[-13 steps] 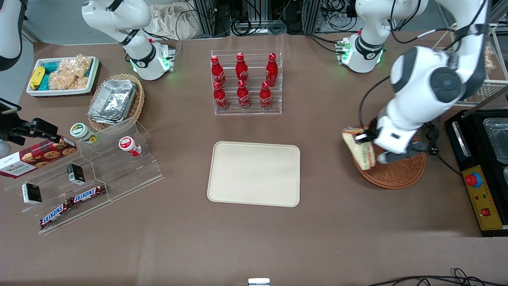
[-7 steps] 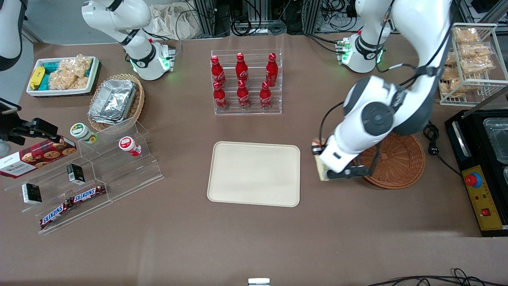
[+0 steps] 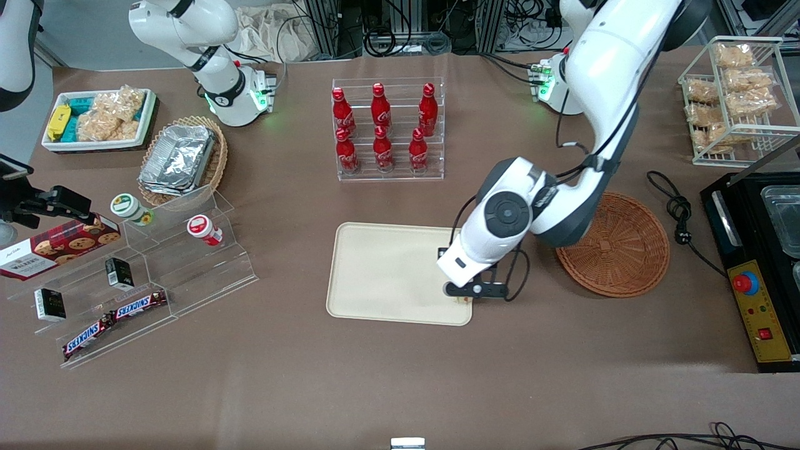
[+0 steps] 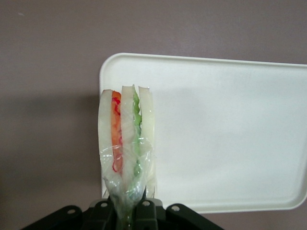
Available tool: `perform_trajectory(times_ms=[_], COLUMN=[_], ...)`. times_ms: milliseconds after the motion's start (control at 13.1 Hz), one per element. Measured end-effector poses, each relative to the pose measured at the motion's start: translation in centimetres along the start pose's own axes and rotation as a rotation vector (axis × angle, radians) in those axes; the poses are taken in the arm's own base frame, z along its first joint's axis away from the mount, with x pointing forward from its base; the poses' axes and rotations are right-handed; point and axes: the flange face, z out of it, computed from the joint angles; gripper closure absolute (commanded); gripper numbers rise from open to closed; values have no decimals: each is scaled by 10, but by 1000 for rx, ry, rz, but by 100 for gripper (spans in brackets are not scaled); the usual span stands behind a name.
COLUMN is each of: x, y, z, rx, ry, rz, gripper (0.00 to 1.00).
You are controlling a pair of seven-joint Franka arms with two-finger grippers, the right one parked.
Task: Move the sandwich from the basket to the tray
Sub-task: 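Carry the sandwich over the cream tray and lower it, then open the left gripper to release the sandwich on the tray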
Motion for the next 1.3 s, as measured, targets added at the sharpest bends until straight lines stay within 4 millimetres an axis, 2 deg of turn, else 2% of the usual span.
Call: perform_trajectory(times_ms=[305, 381, 457, 533, 762, 914, 1143, 1295], x=[5, 5, 5, 6, 7, 6, 5, 7], y=[10, 10, 9, 8, 6, 8, 9, 6], z=[42, 50, 53, 54, 55, 55, 56, 53], rx=[-4, -6, -6, -6, -1, 0, 2, 12], ry=[8, 7, 5, 6, 7, 7, 8, 3], rz=[13, 13, 12, 10, -11, -20, -37, -64], gripper=[98, 83, 48, 24, 11, 10, 2, 1])
